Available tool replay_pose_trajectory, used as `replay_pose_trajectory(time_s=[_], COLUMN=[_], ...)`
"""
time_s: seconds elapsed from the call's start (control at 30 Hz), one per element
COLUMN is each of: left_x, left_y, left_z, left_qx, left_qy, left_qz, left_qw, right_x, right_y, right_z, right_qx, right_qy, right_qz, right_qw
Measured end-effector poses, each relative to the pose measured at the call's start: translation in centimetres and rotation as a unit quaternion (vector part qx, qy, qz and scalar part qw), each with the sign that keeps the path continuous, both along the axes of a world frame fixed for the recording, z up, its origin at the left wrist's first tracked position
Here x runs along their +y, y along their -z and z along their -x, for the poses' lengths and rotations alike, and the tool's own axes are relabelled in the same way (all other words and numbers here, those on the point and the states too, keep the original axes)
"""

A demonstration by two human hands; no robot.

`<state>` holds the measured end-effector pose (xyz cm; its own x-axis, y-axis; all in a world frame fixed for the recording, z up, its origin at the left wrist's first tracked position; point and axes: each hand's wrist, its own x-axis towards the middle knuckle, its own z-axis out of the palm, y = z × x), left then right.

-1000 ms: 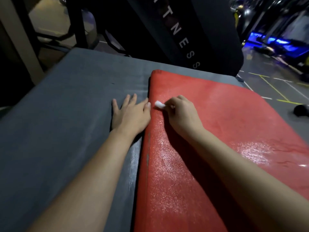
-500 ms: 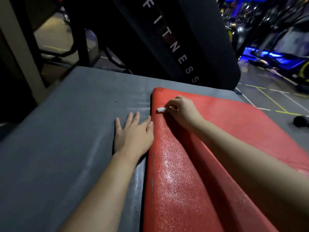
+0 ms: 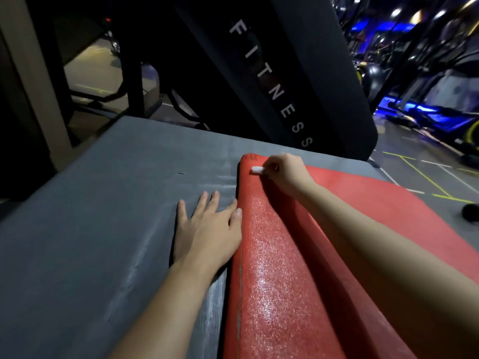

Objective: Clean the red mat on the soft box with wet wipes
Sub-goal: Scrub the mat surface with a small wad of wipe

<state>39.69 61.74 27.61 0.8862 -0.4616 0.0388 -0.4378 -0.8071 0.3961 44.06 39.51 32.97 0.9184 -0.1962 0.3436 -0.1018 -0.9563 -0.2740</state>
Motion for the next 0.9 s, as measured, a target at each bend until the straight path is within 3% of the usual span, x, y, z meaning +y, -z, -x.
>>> replay_pose_trajectory(time_s=[0.2,0.4,0.6,0.73,0.9], left_x=[-0.1,0.0,0.0,-0.1,-0.1], left_y=[0.2,0.2,0.3,0.5,0.6], left_z=[0.0,0.0,-0.1,-0.2,-0.1], left_qx=[-0.006,0.002,0.003,-0.005,-0.005], left_qy=[0.000,-0.002,-0.002,-0.003,-0.006], left_qz=[-0.002,0.003,0.008,0.014,0.013], left_qw=[1.000,1.000,1.000,1.000,1.000], right_x=[0.1,-1.9,-4.3,-3.4,-2.2], right_y=[-1.3,0.7,1.4,1.4,0.7], right_z=[2.8,-5.0,-8.9,-6.4,-3.7], right_qx=[0.107,-0.026,0.033,-0.022,-0.025], right_qy=[-0.064,-0.003,0.078,0.036,-0.047], right_qz=[0.033,-0.002,0.005,0.022,0.038], right_qw=[0.992,1.000,0.996,0.999,0.998])
